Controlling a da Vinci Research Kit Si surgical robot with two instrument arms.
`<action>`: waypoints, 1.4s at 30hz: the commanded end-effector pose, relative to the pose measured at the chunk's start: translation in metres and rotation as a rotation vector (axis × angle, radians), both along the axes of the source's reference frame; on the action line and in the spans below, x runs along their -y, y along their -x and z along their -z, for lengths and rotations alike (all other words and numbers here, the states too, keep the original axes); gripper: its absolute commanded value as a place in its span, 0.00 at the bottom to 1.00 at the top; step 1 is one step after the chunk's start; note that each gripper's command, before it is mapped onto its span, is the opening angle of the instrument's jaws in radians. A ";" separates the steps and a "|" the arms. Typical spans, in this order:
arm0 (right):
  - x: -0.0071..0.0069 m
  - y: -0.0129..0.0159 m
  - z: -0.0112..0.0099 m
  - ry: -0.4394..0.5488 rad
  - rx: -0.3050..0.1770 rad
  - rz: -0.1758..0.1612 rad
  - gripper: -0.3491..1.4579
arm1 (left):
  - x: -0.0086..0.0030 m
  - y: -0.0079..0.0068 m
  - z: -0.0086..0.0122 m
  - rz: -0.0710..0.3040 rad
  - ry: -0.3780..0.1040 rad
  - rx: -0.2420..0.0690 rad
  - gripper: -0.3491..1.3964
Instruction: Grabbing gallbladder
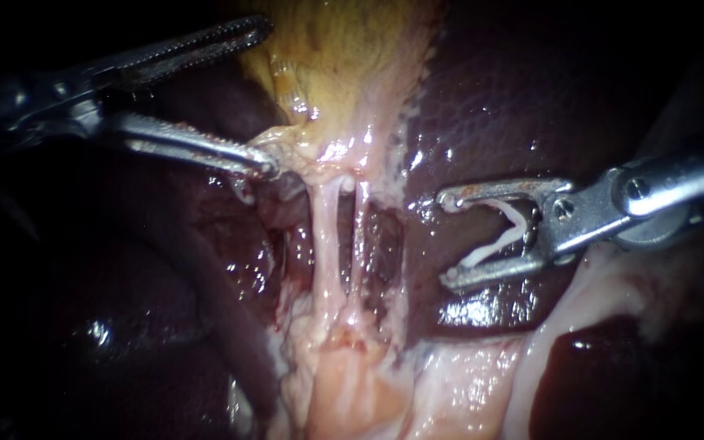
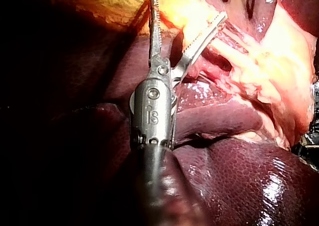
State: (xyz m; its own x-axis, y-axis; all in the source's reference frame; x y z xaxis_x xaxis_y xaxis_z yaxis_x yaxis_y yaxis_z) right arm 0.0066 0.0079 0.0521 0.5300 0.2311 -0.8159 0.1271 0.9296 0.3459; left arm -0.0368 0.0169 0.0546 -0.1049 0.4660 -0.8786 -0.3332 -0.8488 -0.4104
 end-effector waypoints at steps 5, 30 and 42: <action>0.0000 0.0000 0.0001 0.000 0.000 0.000 0.44 | 0.0001 -0.0003 0.0001 -0.002 0.000 0.001 0.70; 0.0000 0.0001 0.0001 0.000 -0.001 0.000 0.44 | 0.0035 -0.0010 -0.0069 -0.063 -0.150 -0.094 0.52; 0.0001 0.0001 0.0001 0.000 -0.001 0.001 0.44 | 0.0034 -0.0010 -0.0072 -0.067 -0.173 -0.103 0.41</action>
State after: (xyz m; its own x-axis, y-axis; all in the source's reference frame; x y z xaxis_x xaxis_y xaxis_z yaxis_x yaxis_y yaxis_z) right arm 0.0065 0.0079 0.0520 0.5295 0.2310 -0.8163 0.1276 0.9296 0.3458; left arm -0.0359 0.0134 0.0619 -0.2268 0.5990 -0.7679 -0.3269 -0.7896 -0.5194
